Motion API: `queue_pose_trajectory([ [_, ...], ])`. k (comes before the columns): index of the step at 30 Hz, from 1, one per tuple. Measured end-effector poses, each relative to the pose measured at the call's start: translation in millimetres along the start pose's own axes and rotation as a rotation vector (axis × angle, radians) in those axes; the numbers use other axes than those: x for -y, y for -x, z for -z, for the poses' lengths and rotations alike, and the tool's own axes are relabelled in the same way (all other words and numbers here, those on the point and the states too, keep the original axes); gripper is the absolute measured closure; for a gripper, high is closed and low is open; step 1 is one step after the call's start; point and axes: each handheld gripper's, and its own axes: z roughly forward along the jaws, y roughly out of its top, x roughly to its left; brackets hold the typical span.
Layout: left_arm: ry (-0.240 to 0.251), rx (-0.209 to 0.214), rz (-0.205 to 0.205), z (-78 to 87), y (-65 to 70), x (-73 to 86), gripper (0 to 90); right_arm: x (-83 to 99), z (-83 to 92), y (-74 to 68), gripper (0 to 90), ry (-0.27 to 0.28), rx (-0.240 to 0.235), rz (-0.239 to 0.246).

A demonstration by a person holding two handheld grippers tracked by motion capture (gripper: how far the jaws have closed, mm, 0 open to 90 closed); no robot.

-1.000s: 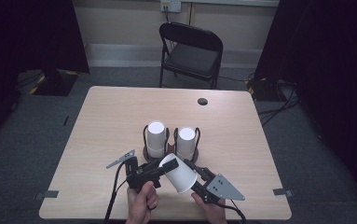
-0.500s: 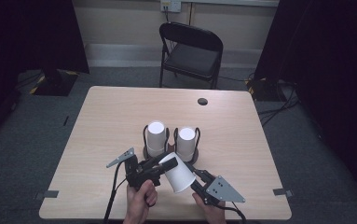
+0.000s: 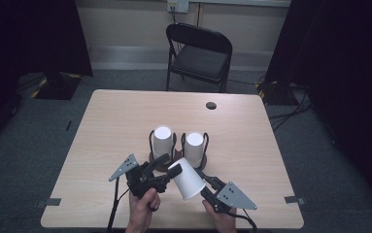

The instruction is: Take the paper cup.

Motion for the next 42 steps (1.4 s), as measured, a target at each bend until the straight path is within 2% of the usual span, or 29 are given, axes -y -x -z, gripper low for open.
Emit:
queue_pose_trajectory([
  [2,0.001,-0.006,-0.006,-0.2,0.6,-0.1,20.9,-0.2,0.0,1.5,86.8,-0.007,0.01,0.009],
  [4,-0.016,-0.027,-0.043,0.5,1.5,-0.8,21.0,0.0,1.8,3.3,86.8,-0.018,0.021,0.007],
  [5,-0.028,-0.05,-0.079,1.2,2.5,-1.5,21.2,-0.2,2.2,3.8,86.7,-0.021,0.028,0.007],
  [8,-0.034,-0.064,-0.102,2.0,3.3,-2.6,21.9,-0.5,3.0,5.5,86.7,-0.038,0.034,0.006],
  [10,-0.041,-0.068,-0.128,3.6,3.4,-4.2,22.0,-0.7,3.9,8.4,86.7,-0.069,0.041,-0.018],
  [15,-0.05,-0.076,-0.159,5.9,3.5,-5.2,22.0,-2.1,5.5,11.6,86.7,-0.097,0.037,-0.029],
  [16,-0.067,-0.079,-0.179,6.2,3.5,-5.2,22.0,-3.0,6.2,12.5,86.7,-0.144,0.075,-0.019],
  [17,-0.074,-0.077,-0.19,6.3,3.8,-5.1,22.0,-3.1,6.6,13.1,86.7,-0.162,0.085,-0.014],
  [19,-0.081,-0.08,-0.201,6.6,4.2,-5.0,22.0,-3.3,7.8,15.0,86.8,-0.175,0.088,-0.027],
  [22,-0.113,-0.084,-0.266,8.4,6.0,-3.4,21.8,-5.0,10.2,18.4,86.8,-0.193,0.086,-0.051],
  [25,-0.14,-0.085,-0.302,9.0,6.2,-0.9,21.2,-6.8,11.8,20.3,86.8,-0.21,0.084,-0.06],
  [32,-0.194,-0.101,-0.348,8.9,6.3,2.7,20.7,-8.0,13.7,22.2,86.8,-0.268,0.08,-0.073],
  [33,-0.211,-0.11,-0.371,8.5,6.2,3.0,20.4,-7.9,14.5,23.6,86.8,-0.283,0.077,-0.08],
  [35,-0.218,-0.112,-0.377,8.2,6.7,3.5,20.3,-7.9,15.0,24.5,86.8,-0.287,0.075,-0.086],
  [38,-0.254,-0.127,-0.433,7.4,7.9,5.2,19.8,-7.9,16.4,28.4,86.9,-0.309,0.066,-0.115],
  [42,-0.273,-0.126,-0.46,6.5,9.3,7.1,18.9,-8.1,17.0,31.5,87.0,-0.344,0.055,-0.132],
])
